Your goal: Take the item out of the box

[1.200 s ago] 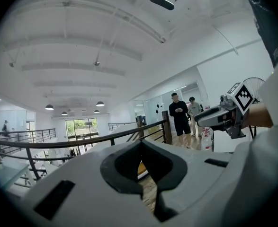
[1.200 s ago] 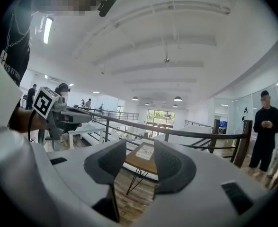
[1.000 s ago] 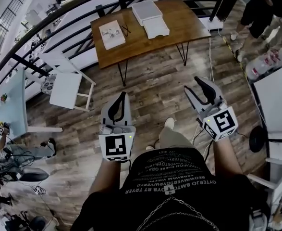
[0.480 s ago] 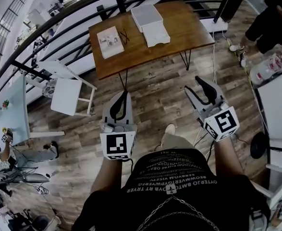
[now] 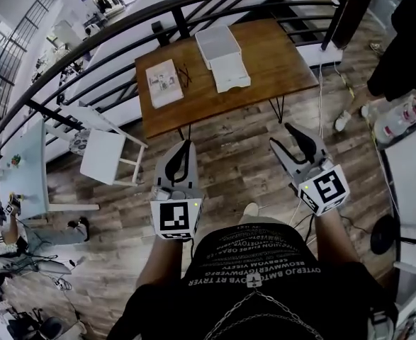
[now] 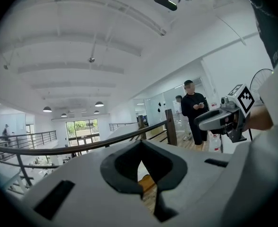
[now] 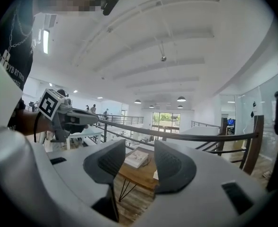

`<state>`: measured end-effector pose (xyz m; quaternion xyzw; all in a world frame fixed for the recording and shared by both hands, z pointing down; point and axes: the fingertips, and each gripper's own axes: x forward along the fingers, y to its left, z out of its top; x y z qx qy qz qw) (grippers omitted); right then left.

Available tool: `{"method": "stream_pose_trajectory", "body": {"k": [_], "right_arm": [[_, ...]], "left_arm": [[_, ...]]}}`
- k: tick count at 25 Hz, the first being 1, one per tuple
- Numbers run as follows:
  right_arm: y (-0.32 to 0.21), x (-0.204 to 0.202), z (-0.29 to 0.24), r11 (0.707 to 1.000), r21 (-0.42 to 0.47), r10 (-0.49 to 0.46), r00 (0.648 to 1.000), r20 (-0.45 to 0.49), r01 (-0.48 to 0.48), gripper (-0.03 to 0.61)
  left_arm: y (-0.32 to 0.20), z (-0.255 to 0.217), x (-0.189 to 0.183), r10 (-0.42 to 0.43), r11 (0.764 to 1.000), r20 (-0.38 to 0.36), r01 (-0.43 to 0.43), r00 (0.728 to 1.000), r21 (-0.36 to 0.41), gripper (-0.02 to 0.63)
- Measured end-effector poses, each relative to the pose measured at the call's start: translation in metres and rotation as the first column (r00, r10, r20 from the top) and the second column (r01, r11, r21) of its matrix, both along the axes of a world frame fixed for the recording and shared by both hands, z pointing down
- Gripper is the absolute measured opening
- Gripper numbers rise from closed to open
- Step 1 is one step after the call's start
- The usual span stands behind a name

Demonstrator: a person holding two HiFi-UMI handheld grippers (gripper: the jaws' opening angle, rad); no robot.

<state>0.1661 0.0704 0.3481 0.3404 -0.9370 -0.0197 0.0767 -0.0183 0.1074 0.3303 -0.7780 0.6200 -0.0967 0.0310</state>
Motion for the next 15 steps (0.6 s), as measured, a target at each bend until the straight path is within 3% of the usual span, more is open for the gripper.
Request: {"method": "stream_pose_trajectory", "body": {"k": [5,10,15], "right_arm": [[-0.023,0.012,0.002,1.0,-0.002,-0.026,1.0,0.017,0.026,0.186],[-0.031,0.012,0.007,0.998,-0.013,-0.057,0.998,0.019,0.057,0.186],[-0.038,0.001,0.003,0.996,-0.015,-0.084,0.996,0.029,0.084,0.186]], "left_arm": [[-0.013,0.0,0.016,-0.015,1.0,0.001,0.015,1.0,-0.003,0.006],[-0.011,0.017,0.011,-0.055,0.997,0.002,0.055,0.998,-0.047,0.006],[-0.012,0.012,0.004,-0.076,0.996,-0.002,0.076,0.997,-0.043,0.006]]}}
